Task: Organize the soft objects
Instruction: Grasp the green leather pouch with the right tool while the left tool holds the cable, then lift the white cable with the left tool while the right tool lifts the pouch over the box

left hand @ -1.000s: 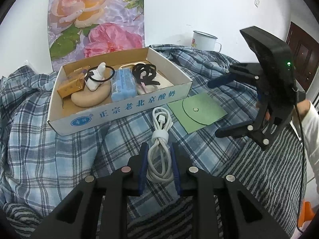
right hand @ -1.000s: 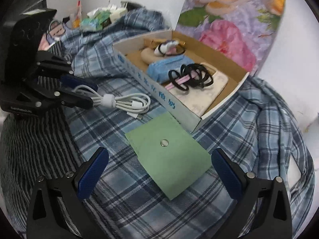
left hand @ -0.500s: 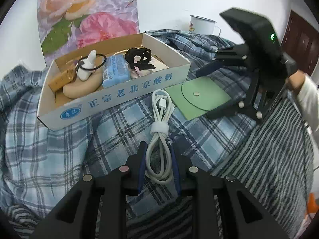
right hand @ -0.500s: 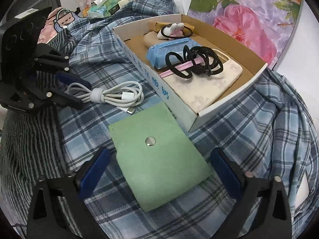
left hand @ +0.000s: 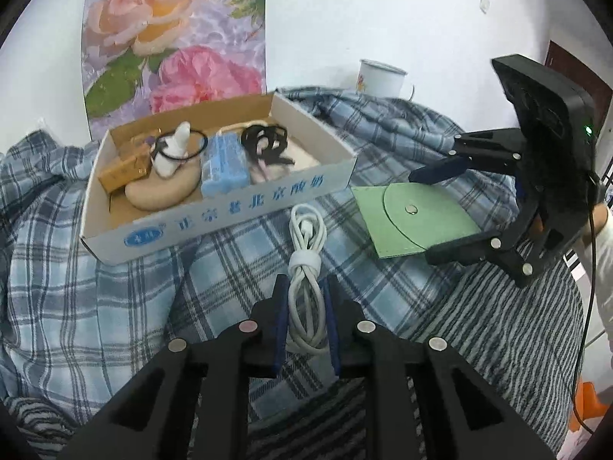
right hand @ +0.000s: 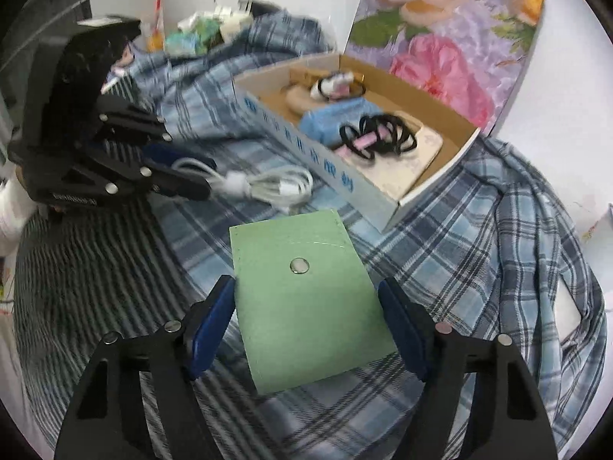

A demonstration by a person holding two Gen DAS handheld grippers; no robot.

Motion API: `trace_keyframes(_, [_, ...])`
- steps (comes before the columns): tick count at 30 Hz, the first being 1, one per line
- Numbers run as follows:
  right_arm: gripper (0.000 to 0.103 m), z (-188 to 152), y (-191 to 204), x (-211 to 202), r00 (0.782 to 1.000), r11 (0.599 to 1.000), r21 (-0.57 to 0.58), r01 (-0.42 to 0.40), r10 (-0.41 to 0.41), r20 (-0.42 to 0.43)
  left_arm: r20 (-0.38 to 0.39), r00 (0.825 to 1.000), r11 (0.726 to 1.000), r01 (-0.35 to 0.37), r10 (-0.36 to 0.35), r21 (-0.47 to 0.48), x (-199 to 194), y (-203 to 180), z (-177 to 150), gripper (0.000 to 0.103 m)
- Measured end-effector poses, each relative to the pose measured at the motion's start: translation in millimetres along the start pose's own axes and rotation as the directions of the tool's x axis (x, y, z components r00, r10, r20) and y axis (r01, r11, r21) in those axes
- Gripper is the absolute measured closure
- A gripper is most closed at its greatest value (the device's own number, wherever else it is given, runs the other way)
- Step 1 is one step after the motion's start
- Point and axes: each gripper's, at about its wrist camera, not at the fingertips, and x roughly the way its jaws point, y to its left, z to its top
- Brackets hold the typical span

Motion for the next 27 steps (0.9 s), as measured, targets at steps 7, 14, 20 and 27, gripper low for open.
trace_keyframes(7, [0.028, 4, 19, -26, 0.977, 0.992, 0.061, 0.106, -0.115, 0.180, 0.067, 0.997, 0.999, 0.039, -0.037, -0.023, -17, 3, 4, 0.090])
trace_keyframes(14, [0.028, 8, 21, -47, 0.928, 0.970, 0.161, 0.183, -0.225, 0.298, 0.171, 0.984, 0.998, 0.053, -0.045, -0.041, -41, 9, 10, 0.091])
trace_keyframes(20, [0.028, 15, 24, -60, 0.894, 0.956, 0.216, 0.199, -0.267, 0.359, 0.233, 0.971, 0.995, 0.069, -0.050, -0.072, -60, 19, 14, 0.091])
trace_keyframes(27, [0.028, 33, 38, -71, 0.870, 0.952, 0.233, 0.198, -0.280, 0.406, 0.319, 0.947, 0.993, 0.065, -0.029, -0.103, -91, 29, 19, 0.091])
